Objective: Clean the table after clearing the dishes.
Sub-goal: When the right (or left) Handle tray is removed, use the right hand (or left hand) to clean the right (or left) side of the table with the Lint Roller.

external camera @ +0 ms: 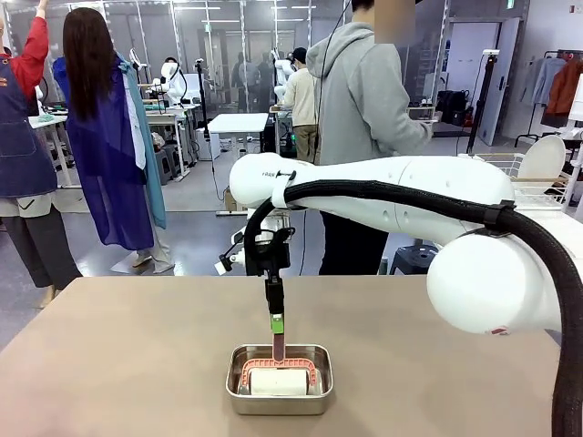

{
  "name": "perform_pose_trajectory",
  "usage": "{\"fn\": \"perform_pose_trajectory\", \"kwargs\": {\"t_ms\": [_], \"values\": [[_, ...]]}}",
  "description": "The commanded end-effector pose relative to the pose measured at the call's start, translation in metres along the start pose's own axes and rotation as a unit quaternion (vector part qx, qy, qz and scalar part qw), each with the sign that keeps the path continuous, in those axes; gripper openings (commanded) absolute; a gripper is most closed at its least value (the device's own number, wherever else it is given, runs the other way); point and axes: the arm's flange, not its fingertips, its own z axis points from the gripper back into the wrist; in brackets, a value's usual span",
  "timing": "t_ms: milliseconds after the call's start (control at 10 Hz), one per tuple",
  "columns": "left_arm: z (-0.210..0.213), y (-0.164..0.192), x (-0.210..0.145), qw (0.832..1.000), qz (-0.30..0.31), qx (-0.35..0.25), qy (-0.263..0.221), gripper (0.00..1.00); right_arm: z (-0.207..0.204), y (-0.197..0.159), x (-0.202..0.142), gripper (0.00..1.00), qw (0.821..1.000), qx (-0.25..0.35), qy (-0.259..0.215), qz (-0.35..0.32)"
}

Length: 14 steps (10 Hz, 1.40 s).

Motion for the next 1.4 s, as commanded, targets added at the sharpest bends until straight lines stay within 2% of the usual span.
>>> {"fn": "perform_pose_trajectory", "kwargs": {"t_ms": [0,100,400,600,800,1100,1300], "values": [[-0.001,-0.006,-0.001,1.0,0.008,0.008,-0.005,1.0,0.012,-0.01,0.006,0.05,1.0,-0.003,0.006,0.012],[-0.001,-0.006,-0.001,1.0,0.008,0.008,-0.005,1.0,0.011,-0.01,0.006,0.0,1.0,-0.004,0.007,0.013],[-0.001,-0.006,-0.001,1.0,0.008,0.008,-0.005,1.0,0.014,-0.006,0.003,0.0,1.0,0.0,0.01,0.011],[-0.001,-0.006,-0.001,1.0,0.008,0.008,-0.005,1.0,0.018,0.014,-0.004,0.0,1.0,0.0,0.018,-0.018],[-0.001,-0.006,-0.001,1.0,0.008,0.008,-0.005,1.0,0.029,0.066,-0.026,0.0,0.997,-0.002,0.043,-0.058],[-0.001,-0.006,-0.001,1.0,0.008,0.008,-0.005,1.0,0.065,0.155,-0.081,0.0,0.987,0.005,0.014,-0.161],[-0.001,-0.006,-0.001,1.0,0.008,0.008,-0.005,1.0,0.077,0.191,-0.109,0.0,0.962,0.004,-0.042,-0.271]]}}
